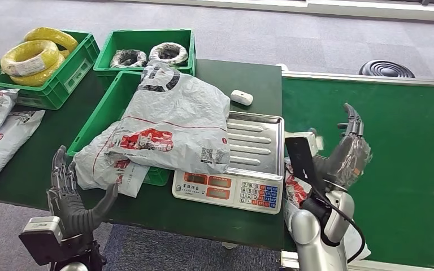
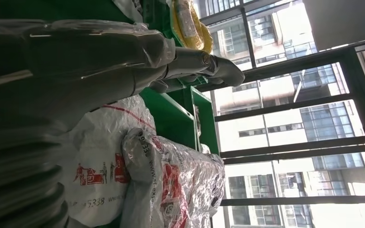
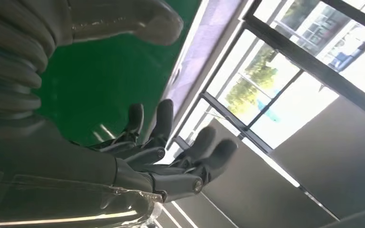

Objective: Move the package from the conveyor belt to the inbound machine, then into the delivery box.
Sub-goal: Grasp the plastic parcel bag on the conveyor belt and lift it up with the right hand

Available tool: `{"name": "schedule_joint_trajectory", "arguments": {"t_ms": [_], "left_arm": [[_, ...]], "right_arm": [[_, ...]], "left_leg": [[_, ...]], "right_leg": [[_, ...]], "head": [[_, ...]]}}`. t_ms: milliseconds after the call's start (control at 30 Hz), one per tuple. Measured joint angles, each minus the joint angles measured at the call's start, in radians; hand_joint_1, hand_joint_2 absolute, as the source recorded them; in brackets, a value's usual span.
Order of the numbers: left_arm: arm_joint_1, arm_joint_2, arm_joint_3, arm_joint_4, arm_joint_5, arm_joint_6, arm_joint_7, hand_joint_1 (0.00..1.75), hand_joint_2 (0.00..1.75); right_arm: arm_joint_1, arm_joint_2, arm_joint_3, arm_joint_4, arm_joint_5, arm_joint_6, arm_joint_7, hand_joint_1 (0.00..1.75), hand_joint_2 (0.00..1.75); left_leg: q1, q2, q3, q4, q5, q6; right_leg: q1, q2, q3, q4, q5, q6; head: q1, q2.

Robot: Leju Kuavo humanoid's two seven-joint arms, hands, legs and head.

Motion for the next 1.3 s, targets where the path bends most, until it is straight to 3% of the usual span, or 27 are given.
{"name": "schedule_joint_trajectory", "arguments": {"t_ms": [367,467,667,800,967,1200,1300], "left_arm": [[0.001,-0.009,0.010,-0.002,-0.003,-0.006,0.006,0.00,1.75],[-0.007,-0.011,0.011,0.002,0.008,-0.022,0.009,0.00,1.75],[-0.052,-0.012,0.011,0.037,0.050,-0.032,-0.002,0.00,1.75],[-0.067,-0.011,0.013,0.050,0.073,-0.032,-0.006,0.00,1.75],[-0.081,-0.011,0.019,0.060,0.082,-0.041,-0.006,0.00,1.75],[-0.087,-0.011,0.021,0.074,0.088,-0.058,-0.005,0.00,1.75],[-0.087,-0.012,0.020,0.075,0.088,-0.065,-0.003,0.00,1.75]], "right_arm": [[0.004,0.017,-0.022,0.137,0.003,-0.016,0.034,0.00,1.75],[-0.020,0.018,-0.067,0.302,-0.060,-0.076,0.003,0.00,1.75],[-0.088,0.000,-0.259,0.709,-0.091,-0.146,-0.042,0.00,1.75],[-0.108,-0.029,-0.400,0.878,-0.096,-0.150,-0.026,0.00,1.75],[-0.152,-0.045,-0.523,0.982,-0.101,-0.153,-0.016,0.00,1.75],[-0.185,-0.048,-0.758,1.025,-0.065,-0.153,-0.068,0.00,1.75],[-0.196,-0.048,-0.809,1.036,-0.052,-0.153,-0.072,0.00,1.75]], "left_leg": [[0.000,0.000,-0.001,0.000,0.000,0.000],[0.000,0.000,0.000,0.000,0.000,0.000],[0.000,-0.004,0.000,0.000,0.001,0.001],[0.000,-0.004,-0.001,0.000,0.001,0.001],[0.000,-0.005,0.004,0.000,0.000,0.001],[0.000,-0.020,0.016,0.000,-0.001,0.006],[0.000,-0.023,0.020,0.000,-0.001,0.008]], "right_leg": [[0.000,0.000,-0.001,0.000,0.000,0.000],[0.000,0.000,0.000,0.000,0.000,0.000],[0.000,-0.004,0.000,0.000,0.000,0.000],[0.000,-0.004,-0.001,0.000,0.000,0.000],[0.000,-0.006,0.003,-0.001,-0.003,0.001],[-0.001,-0.021,0.018,-0.008,-0.008,0.005],[-0.001,-0.024,0.024,-0.011,-0.009,0.006]], "head": [[0.000,0.000],[0.000,0.000],[0.000,0.000],[0.000,0.000],[0.000,0.000],[0.000,0.000],[0.000,0.000]]}}
